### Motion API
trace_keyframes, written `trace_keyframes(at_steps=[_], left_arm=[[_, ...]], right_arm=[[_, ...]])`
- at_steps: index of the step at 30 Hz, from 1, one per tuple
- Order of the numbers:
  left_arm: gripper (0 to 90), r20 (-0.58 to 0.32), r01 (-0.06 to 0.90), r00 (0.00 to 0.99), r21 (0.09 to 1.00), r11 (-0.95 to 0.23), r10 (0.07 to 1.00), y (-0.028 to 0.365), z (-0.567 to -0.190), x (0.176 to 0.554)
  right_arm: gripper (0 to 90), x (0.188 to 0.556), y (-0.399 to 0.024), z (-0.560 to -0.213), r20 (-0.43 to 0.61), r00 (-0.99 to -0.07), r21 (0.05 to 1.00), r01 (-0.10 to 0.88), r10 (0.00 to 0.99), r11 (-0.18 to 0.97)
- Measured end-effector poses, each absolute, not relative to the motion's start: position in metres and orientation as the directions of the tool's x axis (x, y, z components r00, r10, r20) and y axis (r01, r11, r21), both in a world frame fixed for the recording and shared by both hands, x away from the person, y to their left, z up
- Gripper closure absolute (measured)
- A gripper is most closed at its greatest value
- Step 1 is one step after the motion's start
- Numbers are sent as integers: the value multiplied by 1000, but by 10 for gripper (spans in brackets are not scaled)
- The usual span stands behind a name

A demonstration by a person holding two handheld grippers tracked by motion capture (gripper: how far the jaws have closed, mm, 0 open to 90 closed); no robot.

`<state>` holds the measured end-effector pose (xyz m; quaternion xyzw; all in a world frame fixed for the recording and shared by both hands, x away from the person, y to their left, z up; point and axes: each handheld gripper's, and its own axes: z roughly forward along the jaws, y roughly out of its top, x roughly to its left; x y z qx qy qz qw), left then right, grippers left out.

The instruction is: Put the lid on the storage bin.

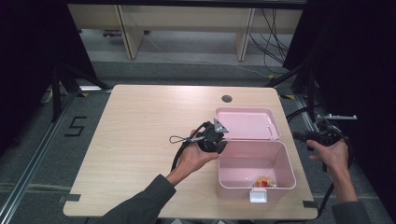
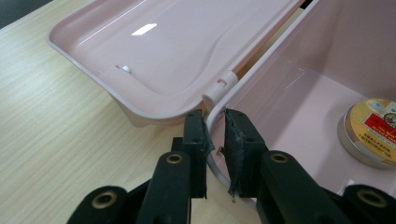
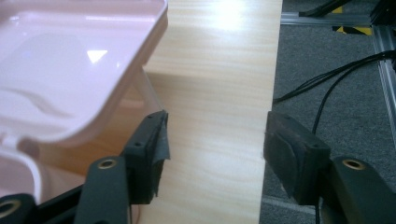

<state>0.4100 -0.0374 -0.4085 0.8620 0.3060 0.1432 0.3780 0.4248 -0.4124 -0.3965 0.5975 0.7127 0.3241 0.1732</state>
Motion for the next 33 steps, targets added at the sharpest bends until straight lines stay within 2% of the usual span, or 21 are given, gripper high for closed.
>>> trace_keyframes(at_steps=[2, 3, 4, 6, 8, 9, 10, 12, 14, 15, 17, 18, 19, 21, 25, 27, 28, 33], left_arm=[[782, 21, 418, 770, 738, -529, 637, -38, -408, 409], [782, 19, 417, 772, 739, -529, 636, -37, -408, 410], [782, 21, 417, 771, 739, -529, 637, -37, -408, 410], [782, 22, 417, 770, 739, -529, 637, -37, -408, 409], [782, 23, 415, 771, 739, -530, 636, -37, -408, 409], [782, 23, 415, 771, 740, -530, 636, -37, -408, 409], [782, 21, 415, 771, 741, -527, 636, -37, -408, 409], [782, 20, 415, 771, 742, -526, 636, -37, -409, 409], [782, 19, 414, 772, 744, -525, 636, -37, -409, 410], [782, 17, 414, 772, 745, -523, 635, -36, -409, 410], [782, 20, 413, 771, 745, -524, 636, -37, -409, 409], [782, 23, 411, 772, 744, -526, 635, -37, -409, 409], [782, 23, 410, 772, 745, -525, 635, -37, -409, 409], [781, 20, 410, 773, 746, -524, 634, -36, -409, 409], [781, 21, 409, 773, 747, -525, 634, -36, -409, 409], [782, 22, 409, 774, 746, -526, 633, -36, -409, 409], [781, 24, 408, 774, 746, -527, 633, -36, -409, 409], [781, 23, 406, 775, 747, -526, 631, -36, -409, 409]], right_arm=[[476, 433, -410, -393, 91, -259, 665, 734, 962, 135], [485, 436, -407, -390, 87, -248, 655, 744, 965, 133], [499, 439, -400, -388, 137, -210, 640, 765, 968, 75], [521, 447, -399, -385, 79, -270, 665, 732, 960, 151], [535, 454, -392, -381, 94, -254, 648, 750, 963, 135], [543, 457, -392, -381, 64, -271, 655, 738, 961, 164], [553, 460, -386, -381, 94, -251, 656, 743, 963, 130], [566, 466, -382, -379, 91, -274, 636, 756, 957, 155], [579, 470, -374, -379, 89, -250, 631, 764, 964, 139], [589, 473, -372, -377, 99, -257, 611, 778, 961, 145], [603, 480, -370, -380, 92, -292, 632, 756, 952, 171], [608, 482, -366, -380, 128, -287, 617, 773, 949, 151], [617, 485, -362, -381, 129, -266, 602, 787, 955, 137], [638, 491, -360, -382, 113, -300, 611, 773, 947, 171], [665, 499, -349, -383, 110, -252, 560, 815, 962, 149], [679, 505, -348, -384, 84, -263, 561, 810, 961, 172], [689, 507, -347, -385, 130, -275, 559, 814, 953, 159], [716, 515, -342, -386, 97, -250, 545, 824, 963, 159]])
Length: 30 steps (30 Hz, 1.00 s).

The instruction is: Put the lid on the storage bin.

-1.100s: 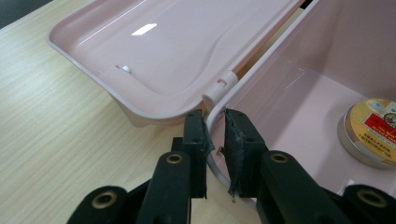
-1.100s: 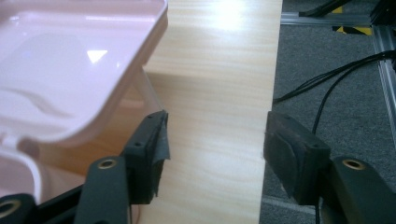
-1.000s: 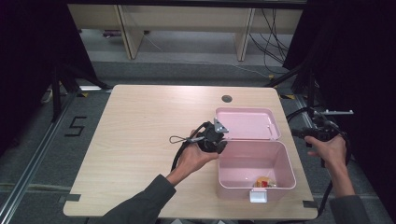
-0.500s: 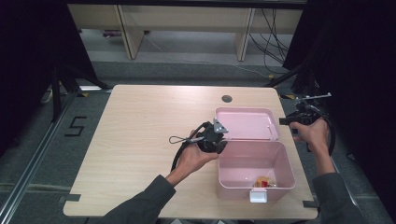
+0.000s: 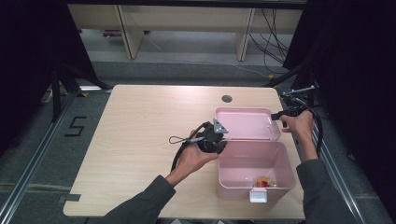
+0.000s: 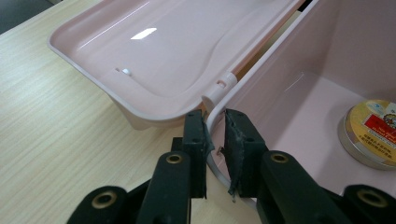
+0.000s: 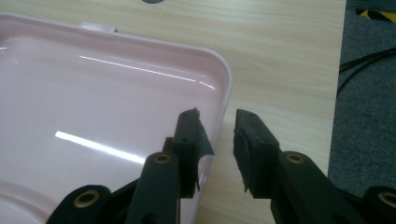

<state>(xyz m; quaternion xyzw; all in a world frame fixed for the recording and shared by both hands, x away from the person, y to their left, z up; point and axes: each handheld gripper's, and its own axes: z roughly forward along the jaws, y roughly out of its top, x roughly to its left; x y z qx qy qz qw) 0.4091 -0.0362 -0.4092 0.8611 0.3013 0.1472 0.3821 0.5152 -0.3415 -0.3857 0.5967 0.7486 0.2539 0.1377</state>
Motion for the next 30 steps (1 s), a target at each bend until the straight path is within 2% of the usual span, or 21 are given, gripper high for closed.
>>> trace_keyframes(at_steps=[6, 10, 12, 13, 22, 23, 24, 28, 30], left_arm=[[781, 29, 401, 776, 749, -528, 630, -36, -409, 409], [781, 29, 400, 777, 749, -528, 629, -36, -410, 409], [781, 28, 400, 777, 749, -528, 629, -36, -410, 409], [781, 27, 399, 778, 750, -528, 627, -36, -410, 409], [781, 30, 396, 779, 751, -529, 626, -36, -410, 409], [781, 28, 395, 781, 752, -528, 624, -36, -410, 410], [781, 28, 394, 781, 752, -528, 624, -36, -410, 410], [781, 30, 394, 780, 752, -528, 625, -36, -410, 410], [781, 29, 395, 779, 753, -526, 626, -36, -410, 410]], right_arm=[[734, 522, -338, -387, 88, -251, 525, 834, 964, 169], [751, 523, -335, -388, 108, -212, 507, 852, 971, 129], [751, 525, -337, -390, 88, -247, 507, 845, 965, 170], [756, 525, -334, -390, 102, -223, 502, 853, 970, 143], [779, 532, -334, -395, 74, -222, 465, 870, 972, 163], [782, 530, -329, -393, 114, -160, 432, 897, 980, 96], [787, 532, -330, -395, 102, -177, 453, 884, 979, 112], [812, 533, -330, -396, 82, -192, 432, 891, 978, 138], [833, 533, -326, -396, 107, -144, 424, 902, 984, 86]])
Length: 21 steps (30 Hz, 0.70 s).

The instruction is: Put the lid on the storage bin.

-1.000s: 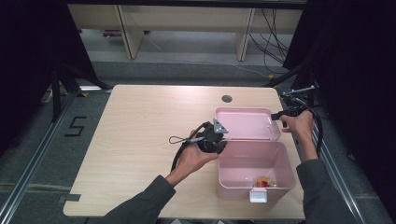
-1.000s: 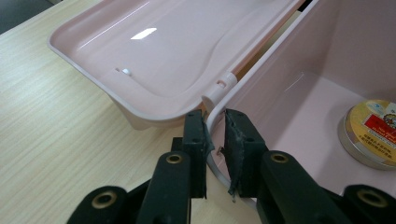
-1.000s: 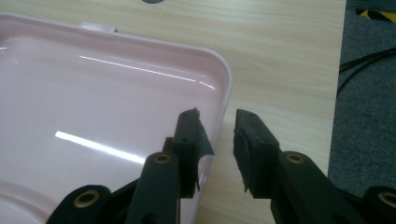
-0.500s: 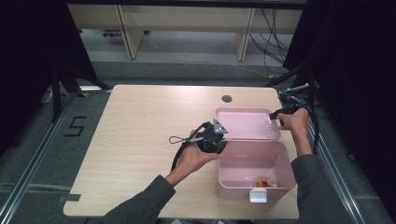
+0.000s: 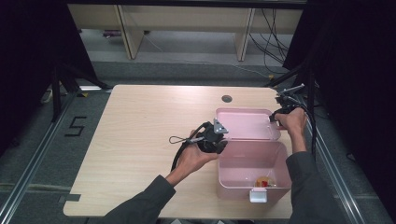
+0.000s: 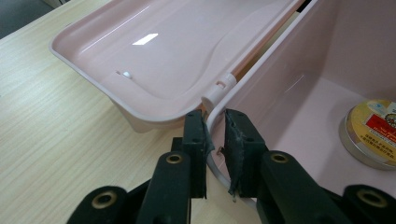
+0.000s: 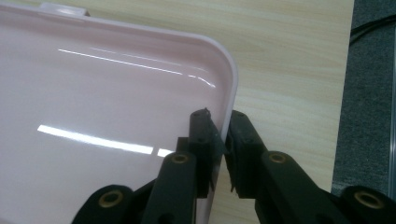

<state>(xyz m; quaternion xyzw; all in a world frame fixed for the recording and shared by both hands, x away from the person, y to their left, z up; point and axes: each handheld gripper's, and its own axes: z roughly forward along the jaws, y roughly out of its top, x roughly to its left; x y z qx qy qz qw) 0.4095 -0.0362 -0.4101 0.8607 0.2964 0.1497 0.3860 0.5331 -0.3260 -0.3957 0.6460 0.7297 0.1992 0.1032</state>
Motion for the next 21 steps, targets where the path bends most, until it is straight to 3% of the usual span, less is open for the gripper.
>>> trace_keyframes(at_steps=[6, 10, 11, 12, 13, 14, 18, 20, 21], left_arm=[[781, 30, 392, 781, 754, -527, 624, -37, -410, 409], [781, 31, 394, 780, 752, -528, 625, -36, -410, 409], [781, 29, 393, 779, 755, -524, 626, -37, -410, 409], [781, 31, 391, 780, 756, -525, 625, -37, -410, 408], [781, 33, 388, 781, 756, -527, 623, -37, -410, 408], [781, 30, 388, 783, 757, -526, 621, -37, -410, 408], [781, 26, 390, 781, 760, -520, 624, -39, -410, 407], [781, 23, 388, 783, 763, -517, 622, -39, -411, 407], [781, 21, 389, 780, 766, -511, 625, -39, -411, 407]], right_arm=[[851, 530, -325, -390, 86, -144, 431, 898, 986, 93], [858, 527, -327, -384, 68, -167, 472, 874, 984, 116], [859, 525, -325, -383, 87, -136, 477, 875, 987, 79], [860, 525, -328, -383, 45, -185, 509, 850, 982, 137], [861, 523, -326, -382, 73, -160, 515, 851, 984, 101], [861, 522, -329, -380, 44, -195, 536, 832, 980, 141], [865, 513, -330, -371, 85, -164, 572, 816, 983, 87], [866, 510, -337, -365, 42, -212, 598, 788, 976, 146], [867, 507, -335, -362, 69, -184, 608, 787, 980, 105]])
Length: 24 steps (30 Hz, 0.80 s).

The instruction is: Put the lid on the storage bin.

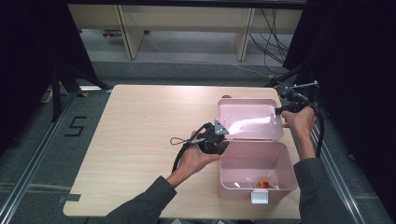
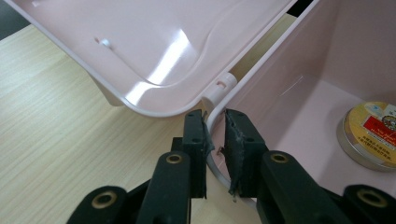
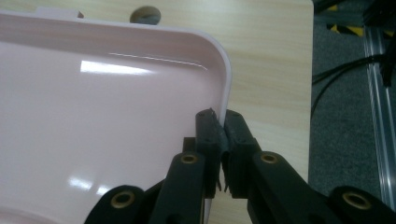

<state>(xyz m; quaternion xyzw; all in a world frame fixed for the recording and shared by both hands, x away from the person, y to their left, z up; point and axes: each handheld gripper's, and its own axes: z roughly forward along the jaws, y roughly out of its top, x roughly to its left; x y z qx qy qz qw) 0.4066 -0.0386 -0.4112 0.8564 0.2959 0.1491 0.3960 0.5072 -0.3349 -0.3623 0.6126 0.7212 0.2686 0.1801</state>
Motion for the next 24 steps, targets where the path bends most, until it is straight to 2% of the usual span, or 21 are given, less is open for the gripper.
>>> trace_keyframes(at_steps=[1, 2, 3, 6, 8, 13, 19, 20, 21, 24], left_arm=[[781, 21, 388, 781, 767, -512, 624, -38, -411, 407], [781, 14, 389, 784, 768, -509, 621, -38, -412, 407], [781, 15, 389, 783, 768, -509, 622, -38, -412, 407], [781, 18, 389, 781, 768, -509, 624, -38, -412, 407], [781, 15, 389, 781, 770, -506, 624, -38, -412, 407], [781, 16, 389, 779, 773, -502, 627, -37, -412, 407], [781, 17, 388, 774, 776, -496, 633, -36, -413, 406], [781, 21, 387, 775, 773, -502, 631, -36, -412, 406], [781, 22, 387, 774, 775, -500, 632, -36, -413, 406], [782, 22, 388, 773, 774, -501, 634, -36, -413, 407]], right_arm=[[869, 505, -338, -358, 62, -215, 619, 775, 975, 131], [870, 502, -337, -356, 78, -200, 632, 768, 977, 106], [870, 501, -339, -353, 48, -214, 648, 750, 976, 133], [874, 494, -339, -345, 67, -222, 669, 733, 973, 121], [874, 490, -340, -342, 44, -240, 693, 707, 970, 144], [879, 479, -338, -330, 80, -238, 709, 696, 968, 113], [881, 465, -339, -321, 33, -287, 767, 622, 957, 160], [882, 461, -338, -319, 62, -274, 770, 625, 960, 129], [882, 460, -341, -317, 26, -301, 780, 602, 953, 169], [887, 450, -339, -313, 65, -295, 791, 598, 953, 131]])
